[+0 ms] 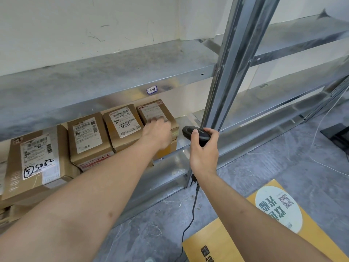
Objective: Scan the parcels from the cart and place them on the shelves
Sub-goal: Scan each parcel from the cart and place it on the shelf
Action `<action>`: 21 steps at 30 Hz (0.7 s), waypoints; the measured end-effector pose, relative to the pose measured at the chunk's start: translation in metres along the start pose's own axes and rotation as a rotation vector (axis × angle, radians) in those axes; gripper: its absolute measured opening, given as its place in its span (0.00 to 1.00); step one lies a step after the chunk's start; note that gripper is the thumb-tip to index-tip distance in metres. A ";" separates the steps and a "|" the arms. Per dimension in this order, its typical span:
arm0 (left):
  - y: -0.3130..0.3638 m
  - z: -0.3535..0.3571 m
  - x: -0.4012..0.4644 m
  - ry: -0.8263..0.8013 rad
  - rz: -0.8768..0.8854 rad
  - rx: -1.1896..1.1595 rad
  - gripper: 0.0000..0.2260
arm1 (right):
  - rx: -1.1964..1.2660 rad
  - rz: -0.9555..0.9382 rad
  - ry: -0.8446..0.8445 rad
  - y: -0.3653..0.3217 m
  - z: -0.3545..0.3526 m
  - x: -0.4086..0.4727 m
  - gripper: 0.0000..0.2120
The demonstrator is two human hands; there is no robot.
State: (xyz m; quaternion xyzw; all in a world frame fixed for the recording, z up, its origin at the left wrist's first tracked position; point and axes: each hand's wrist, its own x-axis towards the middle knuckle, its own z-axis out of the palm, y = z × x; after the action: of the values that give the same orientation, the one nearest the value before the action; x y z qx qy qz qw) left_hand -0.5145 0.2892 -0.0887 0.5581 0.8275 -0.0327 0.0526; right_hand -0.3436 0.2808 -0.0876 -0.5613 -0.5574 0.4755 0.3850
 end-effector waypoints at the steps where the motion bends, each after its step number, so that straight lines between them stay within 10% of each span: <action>1: -0.002 -0.002 -0.004 0.006 0.004 0.002 0.16 | -0.004 -0.004 0.003 -0.002 0.000 -0.003 0.15; 21: -0.042 -0.067 -0.144 0.144 0.095 0.005 0.17 | 0.001 -0.164 0.080 -0.059 -0.005 -0.135 0.15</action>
State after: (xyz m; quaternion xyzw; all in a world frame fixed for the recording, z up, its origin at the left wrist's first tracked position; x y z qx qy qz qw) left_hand -0.5039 0.1488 -0.0051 0.5977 0.8017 0.0081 -0.0068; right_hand -0.3446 0.1519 -0.0152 -0.5320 -0.5856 0.4196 0.4449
